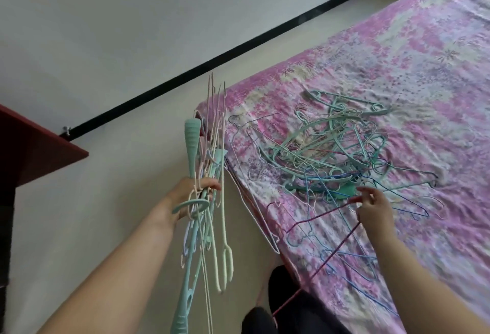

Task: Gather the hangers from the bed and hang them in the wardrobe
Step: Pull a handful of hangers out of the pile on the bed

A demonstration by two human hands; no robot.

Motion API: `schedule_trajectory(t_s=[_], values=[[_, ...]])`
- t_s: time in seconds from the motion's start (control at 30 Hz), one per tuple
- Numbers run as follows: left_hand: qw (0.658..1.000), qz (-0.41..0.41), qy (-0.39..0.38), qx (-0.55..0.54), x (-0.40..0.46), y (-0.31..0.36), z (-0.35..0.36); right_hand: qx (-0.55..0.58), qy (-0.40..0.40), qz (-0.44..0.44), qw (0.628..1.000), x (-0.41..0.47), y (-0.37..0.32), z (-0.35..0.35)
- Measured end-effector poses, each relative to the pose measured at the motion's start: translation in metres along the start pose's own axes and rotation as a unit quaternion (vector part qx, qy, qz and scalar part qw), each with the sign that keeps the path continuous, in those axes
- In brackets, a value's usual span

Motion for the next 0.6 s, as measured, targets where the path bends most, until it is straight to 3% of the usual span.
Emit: schedule_trajectory(t_s=[0.17,0.33,0.43,0.6], values=[[0.991,0.028,-0.079,-0.107,-0.030,-0.041,-0.003,0.010,0.083,-0.056,0.995,-0.042,-0.009,-0.020],[0.988,0.052,-0.084,-0.118,-0.074,-0.077,0.020,0.058,0.167,0.008,0.984,-0.093,0.031,-0.063],[0.990,0.055,-0.059,-0.115,-0.078,-0.082,0.025,0.100,0.176,0.054,0.978,-0.096,0.043,-0.071],[0.990,0.063,-0.057,-0.110,-0.091,-0.082,0.043,0.124,0.218,0.027,0.968,-0.109,0.061,-0.106]])
Point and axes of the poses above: each hand's wrist, its own x-axis towards the middle knuckle, its own z-axis out of the palm, y = z × x, the point moved 3 cm from there along x, towards the middle knuckle, and after that the axes turned 2 degrees about -x, right-handed, at the moved point
